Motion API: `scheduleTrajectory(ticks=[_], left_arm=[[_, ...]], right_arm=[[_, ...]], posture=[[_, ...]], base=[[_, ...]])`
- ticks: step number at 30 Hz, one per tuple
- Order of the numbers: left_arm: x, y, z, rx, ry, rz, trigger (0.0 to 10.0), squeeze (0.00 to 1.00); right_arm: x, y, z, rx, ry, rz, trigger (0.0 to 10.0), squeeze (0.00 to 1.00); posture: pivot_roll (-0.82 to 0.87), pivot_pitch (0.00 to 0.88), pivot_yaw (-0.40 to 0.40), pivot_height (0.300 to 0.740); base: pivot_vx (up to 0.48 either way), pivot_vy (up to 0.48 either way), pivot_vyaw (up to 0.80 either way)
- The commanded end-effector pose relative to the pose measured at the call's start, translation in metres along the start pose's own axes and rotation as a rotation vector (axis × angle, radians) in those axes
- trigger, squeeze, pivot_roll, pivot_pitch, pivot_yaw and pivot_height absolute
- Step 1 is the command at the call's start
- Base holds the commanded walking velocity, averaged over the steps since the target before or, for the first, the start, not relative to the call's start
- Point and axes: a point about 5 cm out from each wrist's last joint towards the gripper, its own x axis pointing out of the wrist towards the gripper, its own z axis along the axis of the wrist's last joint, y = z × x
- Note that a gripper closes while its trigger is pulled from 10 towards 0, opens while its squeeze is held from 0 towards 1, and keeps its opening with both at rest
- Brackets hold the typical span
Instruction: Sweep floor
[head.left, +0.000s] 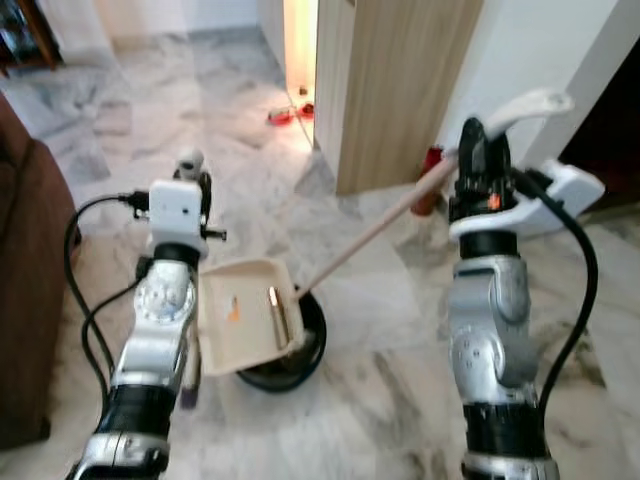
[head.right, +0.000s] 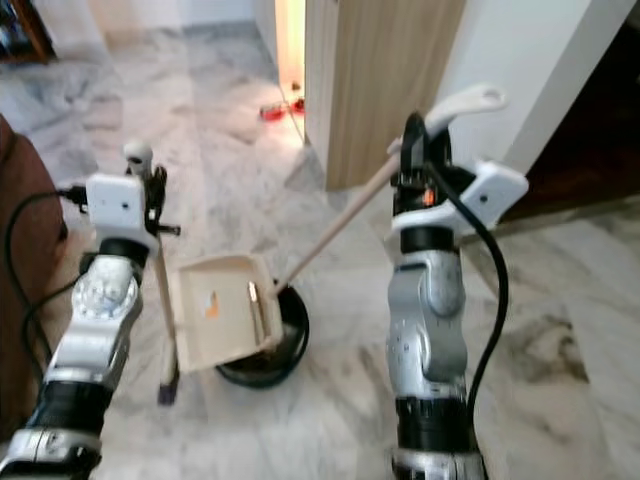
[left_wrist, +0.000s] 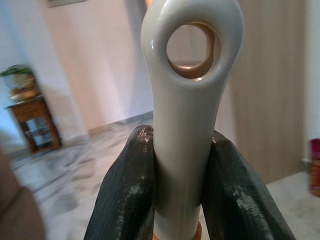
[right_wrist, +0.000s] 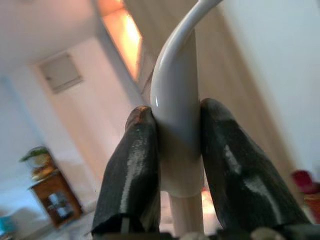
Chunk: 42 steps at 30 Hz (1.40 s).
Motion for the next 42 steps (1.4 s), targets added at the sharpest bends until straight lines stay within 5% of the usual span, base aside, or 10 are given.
scheduleTrajectory(ticks=[1,42], left_arm=[[0.0036,0.0027,0.0122,-0.005,-0.062,0.012,10.0,0.00],[0.0042,0.0058,0.0118,0.006,-0.065,0.036,10.0,0.00]], right_arm=[[0.0062,0.0134,0.0182,0.019,-0.092,0.046,10.0,0.00],[0.0088,0.0224,0.0220,-0.036,-0.091,0.099,10.0,0.00]], posture=[[0.13,0.096,-0.031,0.740],[0.13,0.090,-0.042,0.740]], base=[[0.000,0.000,0.00],[0.000,0.129,0.00]])
